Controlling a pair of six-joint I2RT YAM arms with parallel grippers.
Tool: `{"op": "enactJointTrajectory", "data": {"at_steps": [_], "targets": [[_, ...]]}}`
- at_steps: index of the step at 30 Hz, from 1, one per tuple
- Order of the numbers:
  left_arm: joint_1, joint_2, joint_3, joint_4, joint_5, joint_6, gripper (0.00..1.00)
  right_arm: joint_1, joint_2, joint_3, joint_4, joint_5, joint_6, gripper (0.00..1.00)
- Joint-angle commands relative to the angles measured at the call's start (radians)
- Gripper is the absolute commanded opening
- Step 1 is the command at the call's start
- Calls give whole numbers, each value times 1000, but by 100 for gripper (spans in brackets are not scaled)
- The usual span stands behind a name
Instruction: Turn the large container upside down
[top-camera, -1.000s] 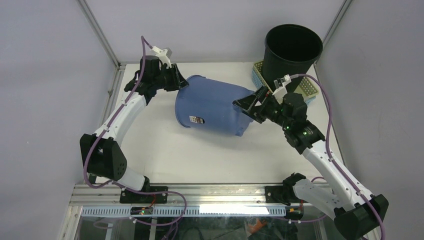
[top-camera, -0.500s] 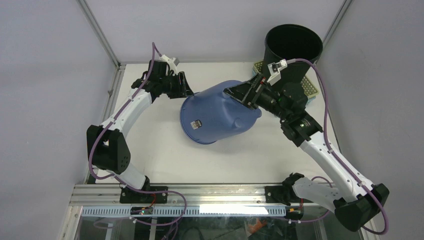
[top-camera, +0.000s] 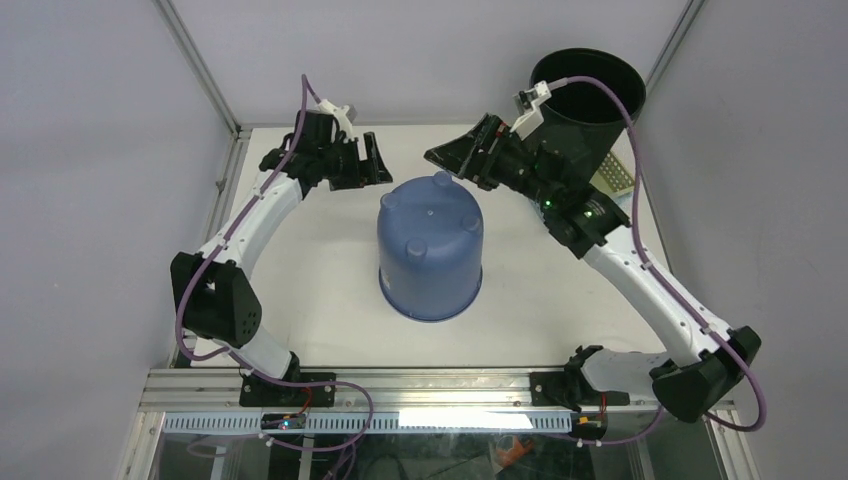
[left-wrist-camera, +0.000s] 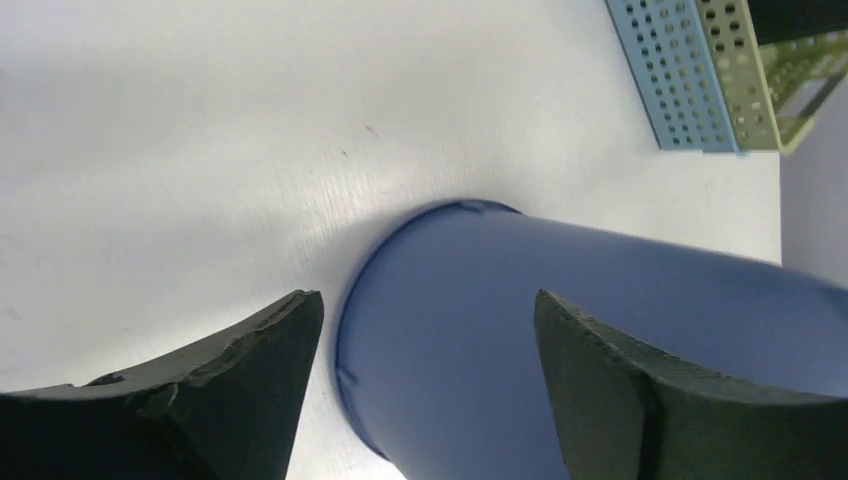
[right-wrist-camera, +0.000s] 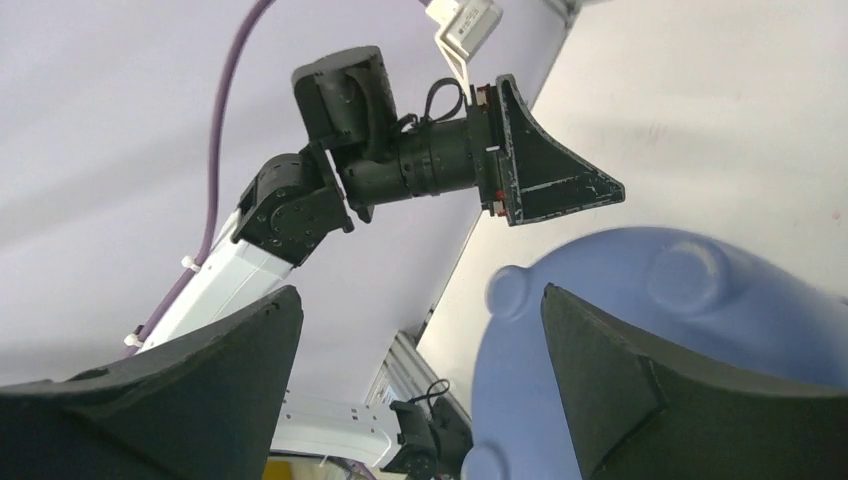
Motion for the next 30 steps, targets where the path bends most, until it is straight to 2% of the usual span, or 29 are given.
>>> {"op": "enactJointTrajectory", "data": {"at_steps": [1,4,7,11,15,17,19,22,24,27,30], "targets": [[-8,-52,150,-30,-130,38,82,6,-139,105,-156,118,-178,94],[-7,-95,216,-48,-193,46,83,7,-258,37,-303,226,-226,94],[-7,-153,262,-44,-181,50,84,5,-384,-90,-446,294,-228,94],[-8,-239,277,-22,-93,51,86,5,-519,-249,-584,242,-224,92],[-9,-309,250,2,7,43,90,6,-570,-368,-593,152,-202,92],[-9,-335,236,9,68,39,91,6,-561,-445,-503,86,-158,91],[-9,-363,226,13,114,28,92,9,-537,-557,-339,4,-84,90],[-9,-398,217,13,146,16,94,27,-452,-666,11,-31,32,90],[-9,-419,216,13,152,5,96,51,-341,-682,259,-11,76,90],[-9,-439,220,12,166,-12,97,97,-93,-567,520,50,111,90],[-9,-451,213,14,178,-21,98,146,238,-325,588,102,100,90]]}}
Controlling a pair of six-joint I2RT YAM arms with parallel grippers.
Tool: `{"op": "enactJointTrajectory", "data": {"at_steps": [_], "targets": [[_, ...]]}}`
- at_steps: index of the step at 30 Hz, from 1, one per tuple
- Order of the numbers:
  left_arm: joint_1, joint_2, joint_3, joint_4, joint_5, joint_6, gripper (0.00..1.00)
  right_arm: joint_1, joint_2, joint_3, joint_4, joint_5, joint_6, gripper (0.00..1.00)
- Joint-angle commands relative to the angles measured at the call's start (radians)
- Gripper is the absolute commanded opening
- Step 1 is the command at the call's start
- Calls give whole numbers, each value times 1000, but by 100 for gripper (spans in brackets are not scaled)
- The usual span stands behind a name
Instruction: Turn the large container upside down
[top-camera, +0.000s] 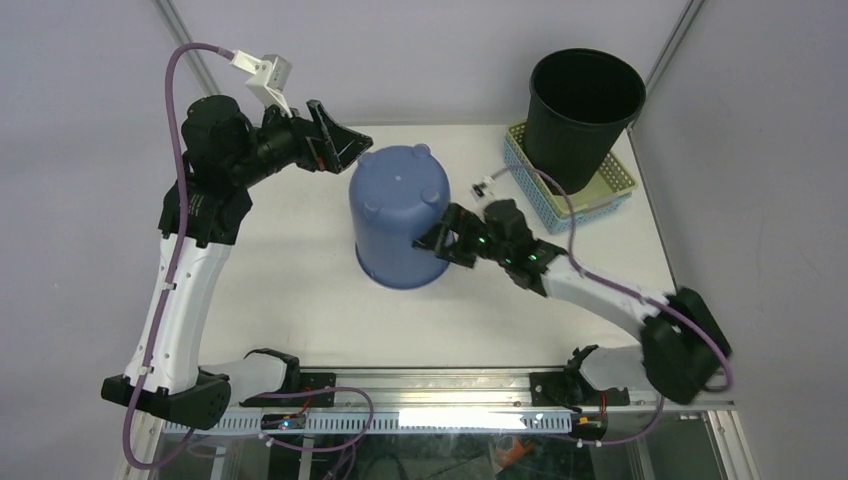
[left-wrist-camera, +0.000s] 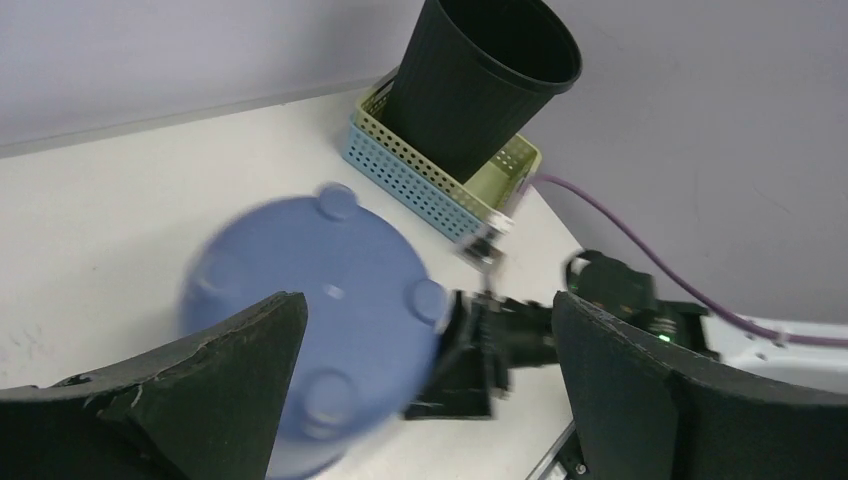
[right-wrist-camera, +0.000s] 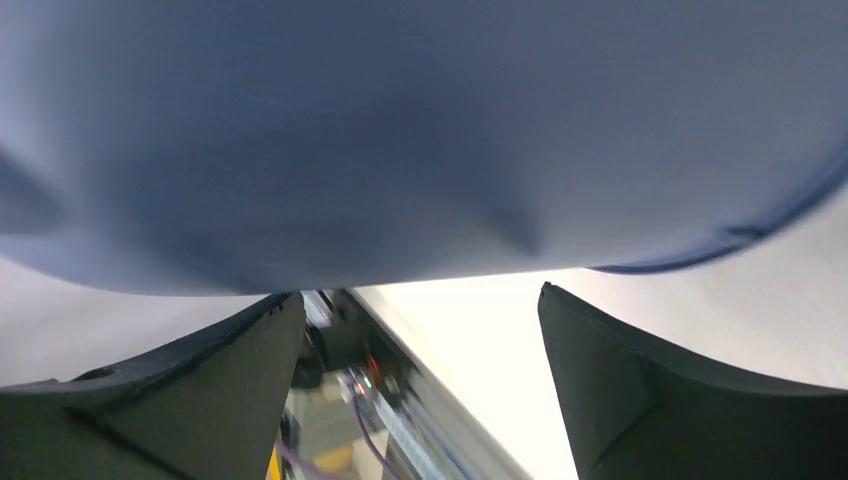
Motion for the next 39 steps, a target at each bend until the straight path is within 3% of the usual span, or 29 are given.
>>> {"op": "enactJointTrajectory", "data": {"at_steps": [1,4,7,10,15,21,26,31,39], "targets": [[-9,-41,-12,35,53,-31,98,64,381,367,413,70,38,90],[-9,-56,-36,35,40,-31,98,64,619,648,310,-5,32,89],[-9,-76,-54,24,21,-23,99,46,680,775,202,-5,32,89],[-9,-88,-76,15,0,-18,99,26,615,747,131,-17,-70,87],[-9,-51,-96,12,9,-4,99,-7,450,755,-130,102,-285,88],[-9,0,-140,24,19,22,99,-59,246,861,-495,438,-454,90],[-27,41,-199,30,46,16,99,-102,164,999,-655,684,-669,91],[-89,69,-240,44,28,15,99,-172,256,1200,-759,819,-906,91],[-186,78,-299,53,-43,14,99,-300,586,1596,-1001,736,-1119,91]]}}
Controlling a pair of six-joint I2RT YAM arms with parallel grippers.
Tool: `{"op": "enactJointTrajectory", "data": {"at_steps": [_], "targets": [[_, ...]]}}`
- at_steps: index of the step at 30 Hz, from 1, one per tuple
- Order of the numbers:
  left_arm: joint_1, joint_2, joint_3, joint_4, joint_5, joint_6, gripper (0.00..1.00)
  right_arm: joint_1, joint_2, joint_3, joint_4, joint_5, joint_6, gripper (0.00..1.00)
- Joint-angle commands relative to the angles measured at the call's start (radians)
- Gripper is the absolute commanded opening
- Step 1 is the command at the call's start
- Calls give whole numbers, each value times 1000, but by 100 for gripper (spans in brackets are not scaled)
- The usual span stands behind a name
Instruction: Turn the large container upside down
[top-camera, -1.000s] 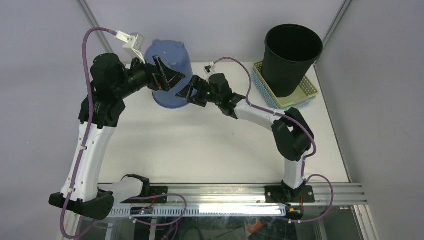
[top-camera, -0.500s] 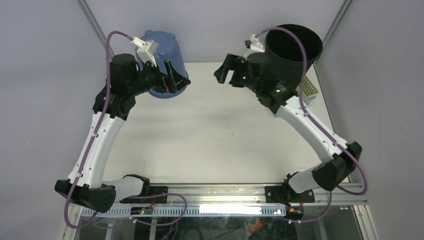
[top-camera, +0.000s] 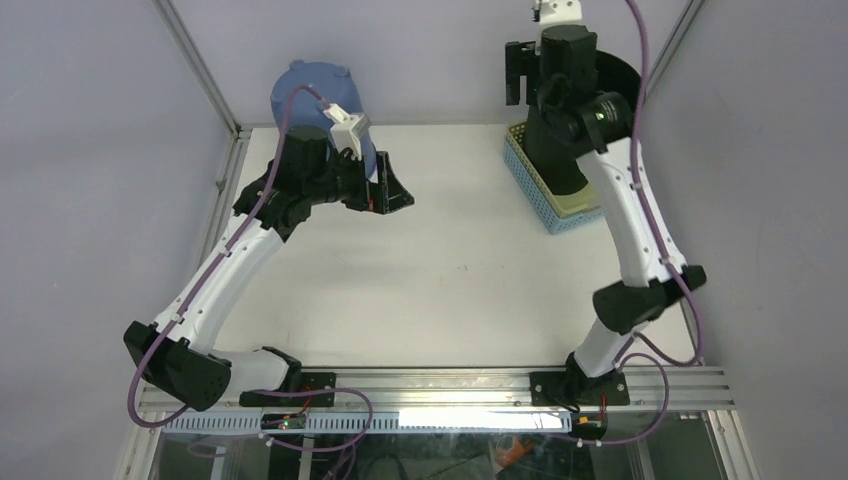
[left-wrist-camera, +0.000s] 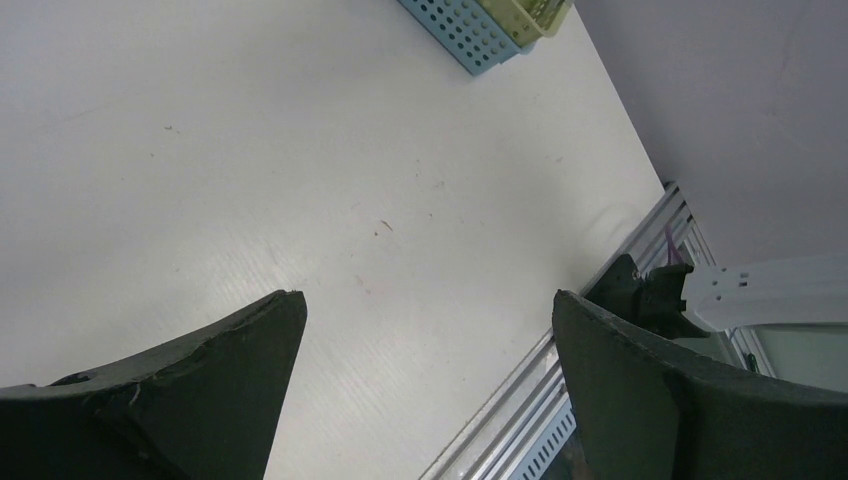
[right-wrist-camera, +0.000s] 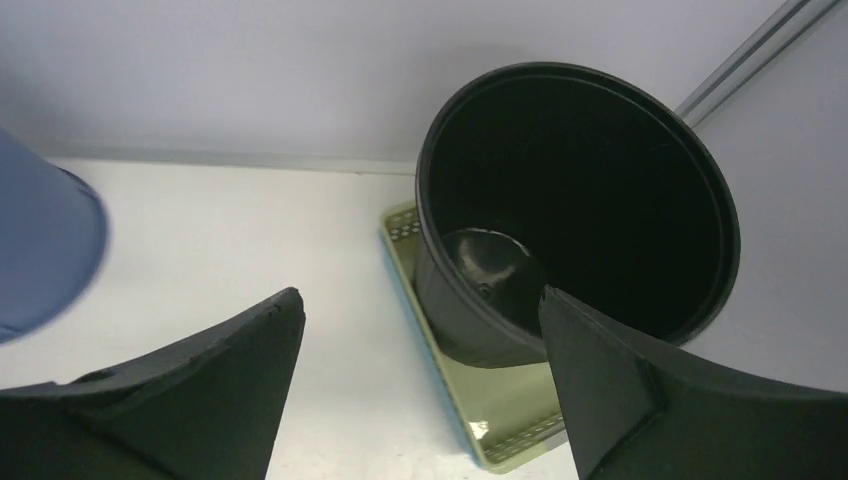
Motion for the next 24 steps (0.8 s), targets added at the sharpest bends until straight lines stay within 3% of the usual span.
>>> {"op": "enactJointTrajectory", "data": {"at_steps": [1,9,17,20,22,24], "targets": [[-46,-15,-34,53,-42,6,99,-59,177,162,-183,-26,-174,91],[-67,-44,-98,61,-56,-15,99,-163,262,130,-185,-145,-186,85],[-68,-51,-106,61,-62,-18,99,-185,250,110,-185,-176,-194,37],[-69,-51,-111,61,-65,-20,99,-185,223,110,-173,-136,-206,10],[-69,-51,-116,62,-66,-20,99,-184,197,113,-162,-113,-213,0],[-69,-49,-122,63,-65,-21,99,-179,160,119,-149,-96,-224,0]]}}
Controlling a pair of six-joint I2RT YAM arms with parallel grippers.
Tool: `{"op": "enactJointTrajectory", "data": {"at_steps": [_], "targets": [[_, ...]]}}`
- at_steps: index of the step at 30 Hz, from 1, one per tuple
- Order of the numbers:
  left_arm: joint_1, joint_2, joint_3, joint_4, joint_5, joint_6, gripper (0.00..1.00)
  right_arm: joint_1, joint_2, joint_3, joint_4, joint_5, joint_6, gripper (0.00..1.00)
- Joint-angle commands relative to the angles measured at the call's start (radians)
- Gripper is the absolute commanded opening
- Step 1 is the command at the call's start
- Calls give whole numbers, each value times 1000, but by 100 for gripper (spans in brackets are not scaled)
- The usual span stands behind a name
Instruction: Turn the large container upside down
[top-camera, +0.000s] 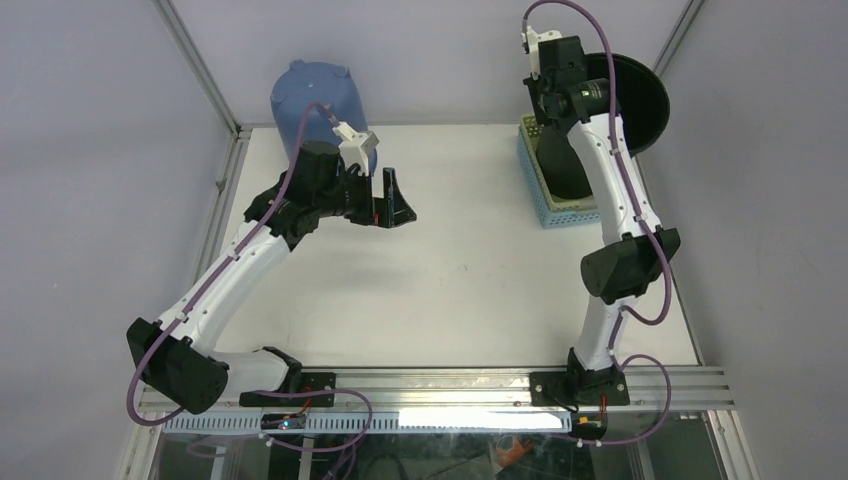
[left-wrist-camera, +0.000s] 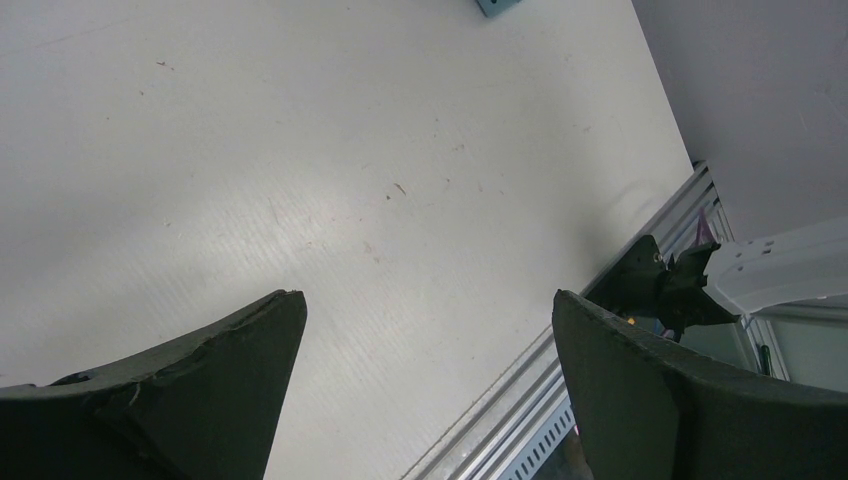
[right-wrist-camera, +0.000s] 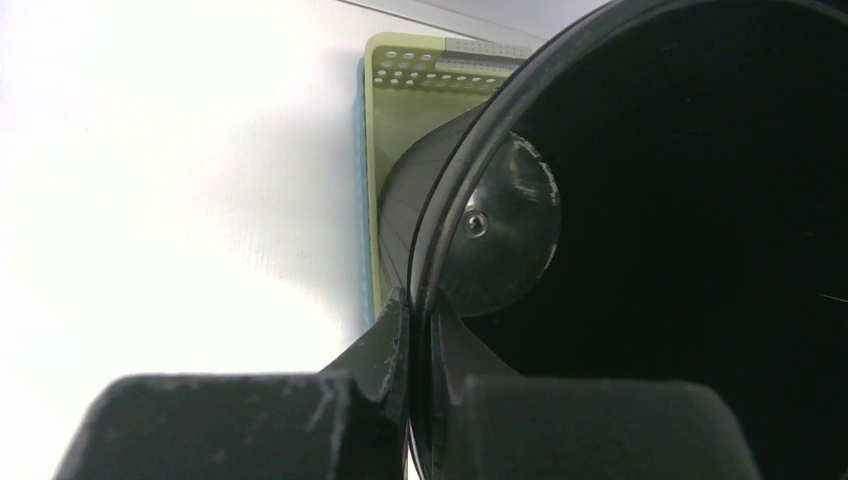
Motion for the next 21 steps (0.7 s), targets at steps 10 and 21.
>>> {"op": "enactJointTrajectory", "data": {"at_steps": [10,21], "targets": [[-13,-8,-13,77,-21,-24,99,259,-278,108,179,325,-211,0],[132,-90,84,35,-188,-109,99,529,-437,-30,43,130,73,0]]}}
